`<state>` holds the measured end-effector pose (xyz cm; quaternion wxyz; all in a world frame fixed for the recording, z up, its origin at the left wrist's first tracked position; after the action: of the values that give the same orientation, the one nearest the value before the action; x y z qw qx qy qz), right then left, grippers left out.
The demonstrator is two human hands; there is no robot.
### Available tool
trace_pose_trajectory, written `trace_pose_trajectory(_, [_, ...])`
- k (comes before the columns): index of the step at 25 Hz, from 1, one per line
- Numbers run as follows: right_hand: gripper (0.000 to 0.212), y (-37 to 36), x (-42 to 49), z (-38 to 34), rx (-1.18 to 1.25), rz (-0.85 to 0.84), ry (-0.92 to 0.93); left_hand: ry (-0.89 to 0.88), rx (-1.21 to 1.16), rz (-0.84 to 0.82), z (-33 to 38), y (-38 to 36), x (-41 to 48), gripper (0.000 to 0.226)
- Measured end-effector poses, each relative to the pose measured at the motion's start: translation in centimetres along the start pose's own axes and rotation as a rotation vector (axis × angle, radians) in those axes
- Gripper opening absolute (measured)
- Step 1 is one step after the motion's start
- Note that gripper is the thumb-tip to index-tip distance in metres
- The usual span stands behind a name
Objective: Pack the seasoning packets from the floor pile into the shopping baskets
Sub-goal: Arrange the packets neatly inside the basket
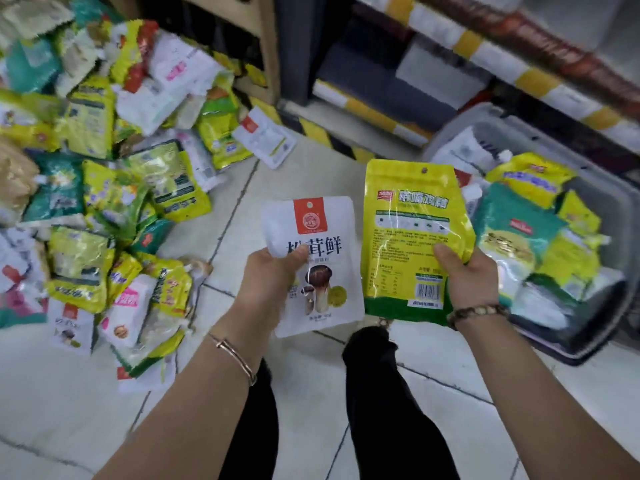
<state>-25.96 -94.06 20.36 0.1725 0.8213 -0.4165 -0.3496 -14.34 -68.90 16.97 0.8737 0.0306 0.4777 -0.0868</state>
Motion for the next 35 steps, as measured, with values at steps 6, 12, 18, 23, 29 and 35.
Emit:
trace_pose_trajectory(6, [0.020, 12.1, 6.7, 5.0, 0.037, 0.167, -0.113, -0.070, 0.182, -0.160, -0.3, -14.9, 0.7, 0.011])
trace_pose_trajectory(12, [0.029, 17.5, 13.7, 8.8, 0.133, 0.337, -0.262, -0.197, 0.345, -0.050, 2.3, -25.9, 6.5, 0.003])
trace_pose_trajectory(18, [0.055, 16.4, 20.6, 10.0, 0.165, 0.322, -0.299, -0.310, 0.558, -0.109, 3.4, -34.0, 12.7, 0.017])
trace_pose_trajectory(23, [0.067, 13.7, 22.7, 10.0, -0.055, 0.265, -0.273, -0.452, 0.887, 0.071, 4.1, -36.0, 15.2, 0.017])
trace_pose_trajectory(29, [0.071, 10.2, 22.3, 7.1, -0.606, 0.102, 0.222, -0.946, 1.033, 0.119, 4.7, -36.7, 11.8, 0.050])
trace_pose_trajectory(35, [0.068, 8.2, 22.0, 9.6, -0.801, -0.105, 0.217, -0.995, 1.384, -0.127, -2.7, -36.7, 9.3, 0.049])
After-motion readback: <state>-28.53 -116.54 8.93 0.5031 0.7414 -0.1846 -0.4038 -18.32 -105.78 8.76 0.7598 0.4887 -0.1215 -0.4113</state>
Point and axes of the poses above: each hand's wrist, its own x-axis towards the middle knuckle, its own y-axis out of the back of the hand, z = x × y, the point moved 6 cm from there along x, towards the middle knuckle
